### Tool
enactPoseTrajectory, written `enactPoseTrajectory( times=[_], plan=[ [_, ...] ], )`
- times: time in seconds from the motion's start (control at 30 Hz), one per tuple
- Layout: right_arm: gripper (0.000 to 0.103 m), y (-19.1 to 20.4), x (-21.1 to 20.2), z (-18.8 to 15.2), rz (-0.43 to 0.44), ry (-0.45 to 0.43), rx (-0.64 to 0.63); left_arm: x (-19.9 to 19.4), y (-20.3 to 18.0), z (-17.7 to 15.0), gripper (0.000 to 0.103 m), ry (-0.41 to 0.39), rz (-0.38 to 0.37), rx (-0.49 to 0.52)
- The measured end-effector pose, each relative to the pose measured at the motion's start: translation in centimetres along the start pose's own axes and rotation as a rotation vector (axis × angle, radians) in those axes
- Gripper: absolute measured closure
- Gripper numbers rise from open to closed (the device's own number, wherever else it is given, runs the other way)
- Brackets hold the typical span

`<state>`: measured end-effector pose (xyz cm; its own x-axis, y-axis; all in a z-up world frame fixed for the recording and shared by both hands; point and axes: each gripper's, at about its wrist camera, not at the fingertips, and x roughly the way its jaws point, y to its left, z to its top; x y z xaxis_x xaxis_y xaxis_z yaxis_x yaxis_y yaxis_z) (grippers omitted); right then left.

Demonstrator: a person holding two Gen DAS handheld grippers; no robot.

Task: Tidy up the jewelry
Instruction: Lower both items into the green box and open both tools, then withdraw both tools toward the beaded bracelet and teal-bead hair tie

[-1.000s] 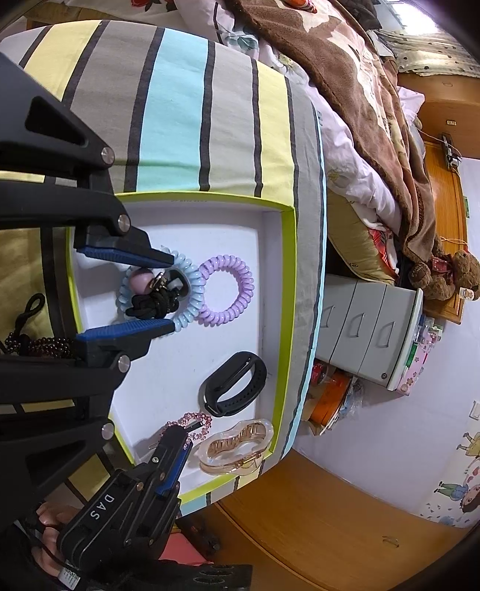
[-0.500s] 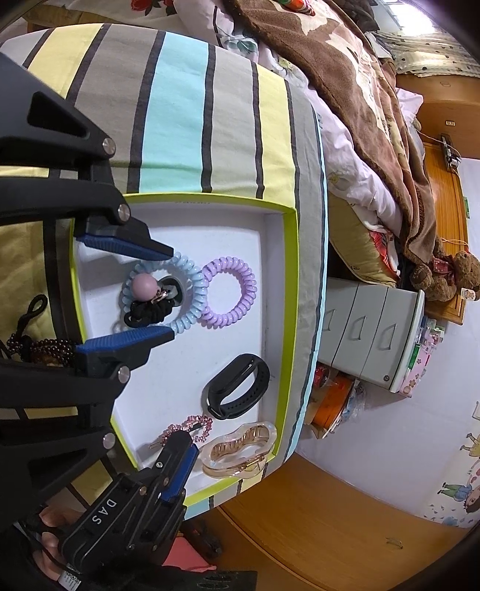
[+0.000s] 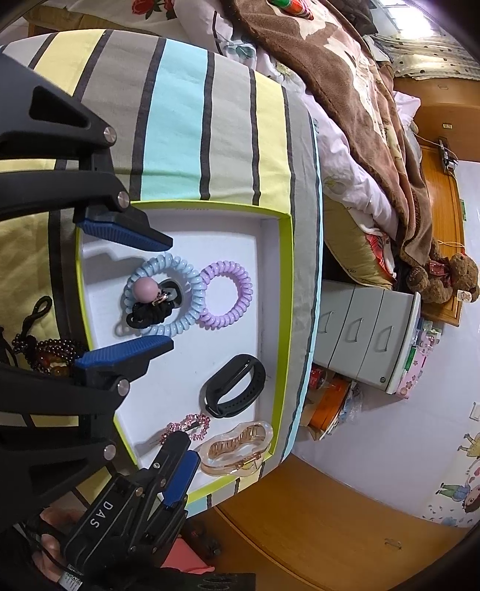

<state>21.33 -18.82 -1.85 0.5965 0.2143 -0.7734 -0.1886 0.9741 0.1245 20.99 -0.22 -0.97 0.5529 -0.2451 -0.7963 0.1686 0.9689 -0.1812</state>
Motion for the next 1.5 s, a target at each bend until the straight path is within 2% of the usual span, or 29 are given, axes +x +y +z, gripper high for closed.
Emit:
enactPoseTrajectory(
  times=[0.5, 0.9, 1.1, 1.37, 1.5],
  plan=[
    [0.066, 1.0, -2.8, -0.9, -0.007, -0.049, -0.013, -2.7, -0.5, -0.4, 0.045, -0.050, -0.007, 0.018],
    [0.066, 2.3, -5.6, -3.2, 0.010, -0.081, -0.016, -6.0, 0.0, -2.7, 0.043, -0.088, -0.016, 0.005],
    [0.066, 3.7, -6.2, -4.7, 0.038, -0.067, -0.047, -7.1, 1.4, -4.5, 0.042, -0.091, -0.004, -0.028],
    [0.066, 6.8, -4.9, -7.2, 0.102, 0.000, -0.109, -8.7, 2.6, -6.4, 0.042, -0.111, -0.004, -0.056],
    [0.066, 8.2, -4.7, -7.8, 0.121, 0.004, -0.137, -9.0, 3.5, -7.3, 0.042, -0.111, -0.005, -0.074]
  ],
)
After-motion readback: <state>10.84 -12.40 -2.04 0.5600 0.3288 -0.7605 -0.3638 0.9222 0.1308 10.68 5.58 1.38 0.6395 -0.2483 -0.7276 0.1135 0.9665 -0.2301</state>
